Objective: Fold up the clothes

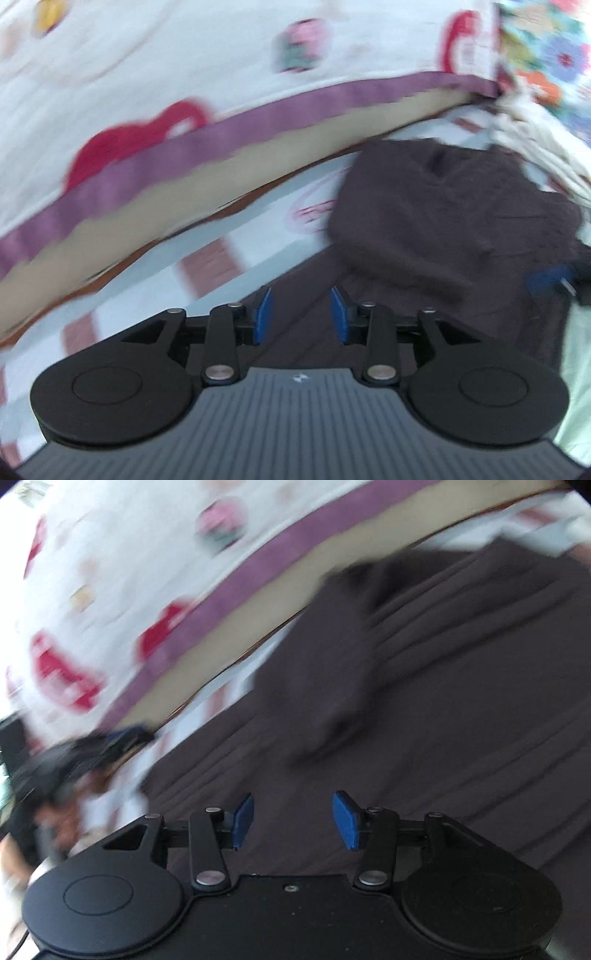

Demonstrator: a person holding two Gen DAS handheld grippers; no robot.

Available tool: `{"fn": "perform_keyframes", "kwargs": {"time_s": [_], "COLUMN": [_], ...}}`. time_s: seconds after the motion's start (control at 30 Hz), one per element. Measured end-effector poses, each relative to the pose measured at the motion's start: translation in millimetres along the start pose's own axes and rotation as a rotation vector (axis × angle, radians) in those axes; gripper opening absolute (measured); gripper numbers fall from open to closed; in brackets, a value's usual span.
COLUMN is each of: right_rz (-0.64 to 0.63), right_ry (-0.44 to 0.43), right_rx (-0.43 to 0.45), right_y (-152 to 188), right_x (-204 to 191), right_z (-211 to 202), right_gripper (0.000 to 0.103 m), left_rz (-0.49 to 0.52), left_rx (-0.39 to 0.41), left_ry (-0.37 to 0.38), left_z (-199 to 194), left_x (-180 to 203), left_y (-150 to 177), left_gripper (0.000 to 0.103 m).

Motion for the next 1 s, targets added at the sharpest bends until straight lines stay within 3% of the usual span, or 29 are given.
{"fn": "perform_keyframes", "kwargs": {"time_s": [0.1, 0.23, 0.33, 0.4, 0.5, 0.53, 0.6, 0.7, 0.77, 0.83, 0.9, 0.93, 1.0], "right_rz": [0.021, -0.013, -0.019, 0.0, 0.046, 0.028, -0.032, -0.058, -0.016, 0.003, -0.01, -0.022, -0.052], "right_ry": [0.022, 0.036, 0.022, 0.029, 0.122, 0.116, 0.065, -0.048, -0.167, -0.25, -0.291, -0.305, -0.329], "right_rx": [0.063, 0.076, 0.07, 0.096, 0.133, 0.138, 0.131, 0.101, 0.079, 0.046, 0.02, 0.004, -0.026], "right_y": [-24, -36, -44, -54, -64, -66, -67, -68, -69, -67, -64, -61, -56], "right_x": [12, 11, 18, 22, 36, 33, 17, -13, -31, -46, -58, -62, -71], "right_z": [-7, -5, -11, 7, 31, 35, 40, 36, 24, 11, 3, 0, -5], "right_gripper": [0.054, 0.059, 0.062, 0.063, 0.063, 0.062, 0.011, 0.01, 0.01, 0.01, 0.01, 0.01, 0.01], "left_rz": [0.064, -0.049, -0.044, 0.002, 0.056, 0.055, 0.056, 0.076, 0.097, 0.12, 0.144, 0.147, 0.121], "left_rx": [0.042, 0.107, 0.112, 0.123, 0.145, 0.149, 0.163, 0.205, 0.243, 0.286, 0.302, 0.294, 0.256], "left_ry": [0.006, 0.073, 0.112, 0.137, 0.132, 0.13, 0.133, 0.142, 0.133, 0.117, 0.097, 0.1, 0.126], "left_z": [0, 0, 6, 8, 11, 12, 12, 9, 7, 5, 11, 16, 31], "left_x": [28, 44, 57, 67, 75, 76, 79, 89, 98, 105, 108, 107, 98], "left_y": [-22, -37, -31, -23, -12, -9, -6, -10, -15, -20, -27, -32, -44], "left_gripper": [0.041, 0.041, 0.041, 0.041, 0.042, 0.047, 0.053, 0.06, 0.073, 0.079, 0.079, 0.079, 0.036]}}
Point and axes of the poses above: each gripper's, at about its wrist camera, not at the fingertips, and z roughly the way its jaws point, x to its right, y to its underside, the point moved 10 cm from there along z, roughly the way its jaws point, and after that the axes turned 11 degrees about z, right-handed, at the moved point
